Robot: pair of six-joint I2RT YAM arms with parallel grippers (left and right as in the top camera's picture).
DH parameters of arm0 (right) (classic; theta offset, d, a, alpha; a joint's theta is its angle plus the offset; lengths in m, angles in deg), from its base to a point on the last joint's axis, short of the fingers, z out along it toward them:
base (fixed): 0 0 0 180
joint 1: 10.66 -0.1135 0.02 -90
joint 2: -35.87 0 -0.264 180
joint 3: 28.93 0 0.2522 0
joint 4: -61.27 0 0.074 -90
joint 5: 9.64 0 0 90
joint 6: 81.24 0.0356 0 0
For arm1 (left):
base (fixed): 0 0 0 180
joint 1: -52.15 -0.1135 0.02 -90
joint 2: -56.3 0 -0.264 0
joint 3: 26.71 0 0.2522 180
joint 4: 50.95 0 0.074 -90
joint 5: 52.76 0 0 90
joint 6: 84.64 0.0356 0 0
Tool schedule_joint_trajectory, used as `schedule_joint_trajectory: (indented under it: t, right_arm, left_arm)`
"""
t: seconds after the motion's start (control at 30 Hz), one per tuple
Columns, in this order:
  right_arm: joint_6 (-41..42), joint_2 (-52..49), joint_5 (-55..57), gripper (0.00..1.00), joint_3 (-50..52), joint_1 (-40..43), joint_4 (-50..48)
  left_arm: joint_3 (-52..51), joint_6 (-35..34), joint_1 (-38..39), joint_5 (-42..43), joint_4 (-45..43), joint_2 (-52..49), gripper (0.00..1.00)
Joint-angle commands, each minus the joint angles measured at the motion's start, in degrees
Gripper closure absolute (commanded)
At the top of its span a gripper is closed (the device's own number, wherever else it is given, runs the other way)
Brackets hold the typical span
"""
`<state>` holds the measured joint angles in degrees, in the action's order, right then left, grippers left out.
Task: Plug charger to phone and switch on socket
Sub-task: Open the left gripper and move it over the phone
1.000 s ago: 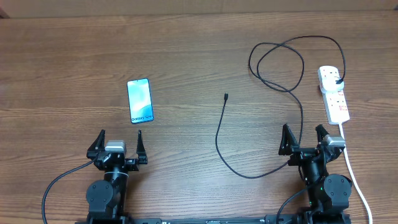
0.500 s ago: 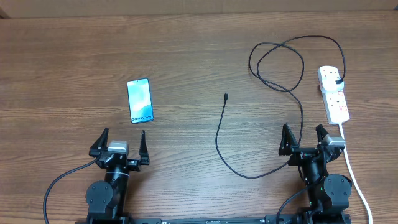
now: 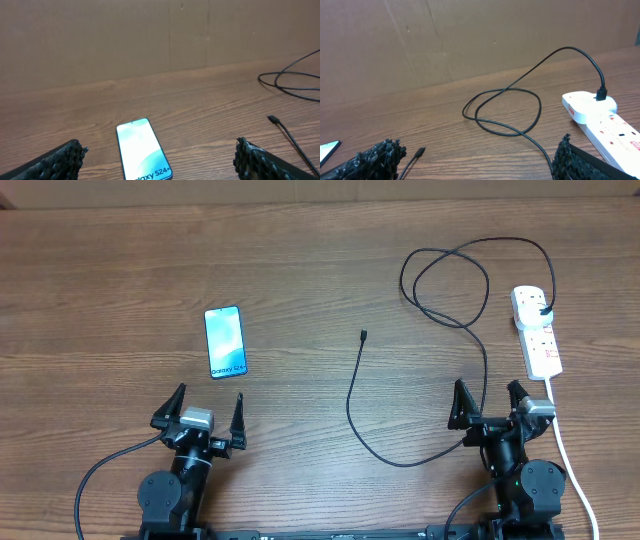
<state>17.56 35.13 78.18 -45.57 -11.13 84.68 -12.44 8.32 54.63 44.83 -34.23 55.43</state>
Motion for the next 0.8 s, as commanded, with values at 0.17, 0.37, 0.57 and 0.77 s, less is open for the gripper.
schedule_joint_trajectory:
  t: [0.17,0.37,0.57,0.77]
  right_arm:
    - [0.13,0.57,-0.04,0.00,0.31,-0.33,-0.39]
    - [0.13,0.57,-0.04,0.00,0.31,-0.33,-0.37]
    - [0.13,0.57,-0.04,0.00,0.31,-0.33,-0.37]
    - [0.13,0.57,-0.04,0.00,0.31,-0.33,-0.37]
  left_arm:
    - [-0.04,-0.61,-0.31,0.81,-1.68,0.59,0.01]
    - [0.81,-1.03,-0.33,-2.05,-1.99,0.55,0.01]
    - [2.29,-1.25,-0.33,-4.15,-2.23,-0.07,0.01]
    - [6.93,-1.25,-0.33,-4.39,-3.89,-5.64,0.00]
